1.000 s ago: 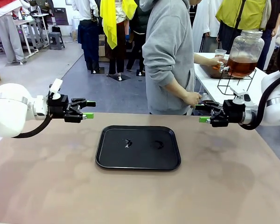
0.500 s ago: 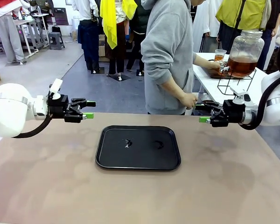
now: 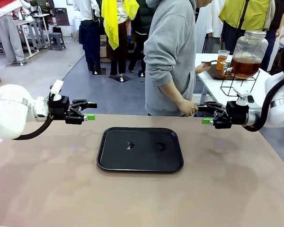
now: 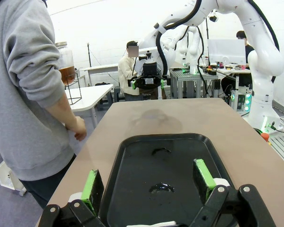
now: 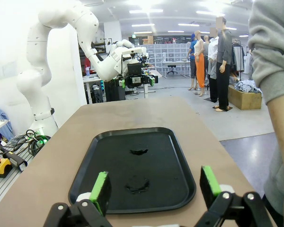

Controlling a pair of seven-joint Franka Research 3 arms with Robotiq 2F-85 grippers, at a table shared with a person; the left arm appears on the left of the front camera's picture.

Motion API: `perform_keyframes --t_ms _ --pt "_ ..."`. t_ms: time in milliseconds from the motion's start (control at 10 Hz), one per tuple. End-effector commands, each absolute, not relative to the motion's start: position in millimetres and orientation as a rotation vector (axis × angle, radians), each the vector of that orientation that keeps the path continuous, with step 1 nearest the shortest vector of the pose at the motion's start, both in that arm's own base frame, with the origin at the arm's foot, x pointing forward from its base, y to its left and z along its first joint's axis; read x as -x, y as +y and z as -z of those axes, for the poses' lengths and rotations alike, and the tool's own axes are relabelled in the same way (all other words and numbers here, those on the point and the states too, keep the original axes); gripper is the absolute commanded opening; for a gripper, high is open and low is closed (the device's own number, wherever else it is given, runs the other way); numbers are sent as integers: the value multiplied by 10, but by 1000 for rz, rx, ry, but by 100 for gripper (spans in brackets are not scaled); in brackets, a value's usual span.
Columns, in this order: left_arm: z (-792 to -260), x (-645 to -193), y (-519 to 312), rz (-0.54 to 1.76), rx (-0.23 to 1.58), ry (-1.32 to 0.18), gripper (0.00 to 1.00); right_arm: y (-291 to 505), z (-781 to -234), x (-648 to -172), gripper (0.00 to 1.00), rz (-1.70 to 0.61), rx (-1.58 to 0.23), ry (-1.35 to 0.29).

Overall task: Pour the drink into the iced cup.
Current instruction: Open the gripper to release the iced cup you were holding.

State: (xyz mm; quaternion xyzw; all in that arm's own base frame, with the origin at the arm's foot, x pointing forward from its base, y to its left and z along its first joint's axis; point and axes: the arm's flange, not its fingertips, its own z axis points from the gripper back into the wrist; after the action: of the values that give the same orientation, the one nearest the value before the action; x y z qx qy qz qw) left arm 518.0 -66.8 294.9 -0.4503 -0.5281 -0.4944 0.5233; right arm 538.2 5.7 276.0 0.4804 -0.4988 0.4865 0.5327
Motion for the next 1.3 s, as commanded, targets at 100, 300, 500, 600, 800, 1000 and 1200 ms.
perform_keyframes --t_ms 100,300,500,600,800,1000,1200 --pt "-2966 -5178 -675 1184 1084 -1268 100 88 -2812 -5407 100 -1148 -1144 -1187" --pt "-2966 -5178 -675 1184 1084 -1268 100 88 -2812 -5407 100 -1148 -1144 -1187" --pt "-2966 -5178 -675 1184 1084 -1268 100 88 -2812 -5407 100 -1148 -1144 -1187" --pt "-2966 -5178 -675 1184 1084 -1268 100 88 -2812 -5407 100 -1148 -1144 -1187" --pt "-2966 -5178 -675 1184 1084 -1268 100 88 -2812 -5407 100 -1148 -1144 -1187" --pt "-2966 -5178 -675 1184 1084 -1268 100 88 -2812 -5407 100 -1148 -1144 -1187" --pt "-2966 -5178 -675 1184 1084 -1268 100 88 -2812 -5407 100 -1148 -1144 -1187"
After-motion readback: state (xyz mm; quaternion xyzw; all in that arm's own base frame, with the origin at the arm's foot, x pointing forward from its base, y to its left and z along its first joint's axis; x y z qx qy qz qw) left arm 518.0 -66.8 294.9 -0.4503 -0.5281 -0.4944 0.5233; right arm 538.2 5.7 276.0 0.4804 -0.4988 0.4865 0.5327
